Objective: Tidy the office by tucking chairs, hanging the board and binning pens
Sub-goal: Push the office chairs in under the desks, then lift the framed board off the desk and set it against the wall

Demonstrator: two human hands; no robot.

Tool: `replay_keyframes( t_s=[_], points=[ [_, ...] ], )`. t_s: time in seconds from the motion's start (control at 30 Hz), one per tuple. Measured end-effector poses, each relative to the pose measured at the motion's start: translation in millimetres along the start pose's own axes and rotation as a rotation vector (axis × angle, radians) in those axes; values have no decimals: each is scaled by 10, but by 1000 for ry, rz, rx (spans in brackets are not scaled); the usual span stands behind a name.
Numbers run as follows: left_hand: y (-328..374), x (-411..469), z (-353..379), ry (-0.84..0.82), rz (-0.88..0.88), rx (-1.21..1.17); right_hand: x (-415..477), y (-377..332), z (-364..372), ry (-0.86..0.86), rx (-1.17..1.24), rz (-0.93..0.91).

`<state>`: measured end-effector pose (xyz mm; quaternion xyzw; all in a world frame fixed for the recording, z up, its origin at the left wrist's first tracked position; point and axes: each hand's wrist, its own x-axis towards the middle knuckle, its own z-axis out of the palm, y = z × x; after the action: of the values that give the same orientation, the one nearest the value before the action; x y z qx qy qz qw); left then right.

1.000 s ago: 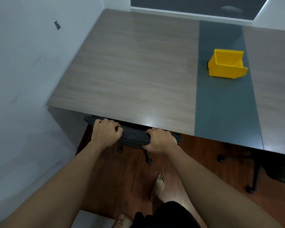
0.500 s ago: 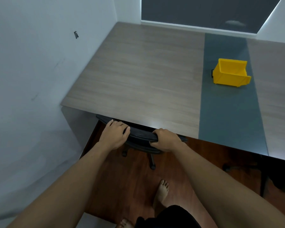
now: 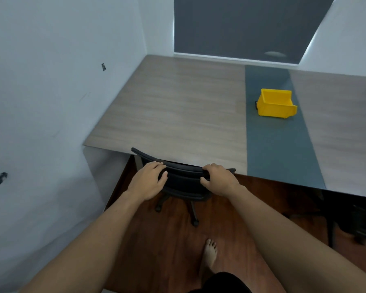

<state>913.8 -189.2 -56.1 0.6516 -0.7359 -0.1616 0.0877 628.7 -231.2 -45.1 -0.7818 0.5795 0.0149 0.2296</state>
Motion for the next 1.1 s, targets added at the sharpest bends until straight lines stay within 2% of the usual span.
replay_keyframes(
  t_s=[0.23,0.5,0.87,1.1],
  points=[
    [678,-20,169,-20,191,-75,-661,351,-89,114,92,141],
    [1833,159,645,-98,327,-134,-1218,1532,-245,156,135,282],
    [3143,1061,1800,-142,177,-200,-941,3727,-347,100,167,329],
    [3634,1840,2539,-174,122,-83,-477,4773,-151,54,160,313]
  ],
)
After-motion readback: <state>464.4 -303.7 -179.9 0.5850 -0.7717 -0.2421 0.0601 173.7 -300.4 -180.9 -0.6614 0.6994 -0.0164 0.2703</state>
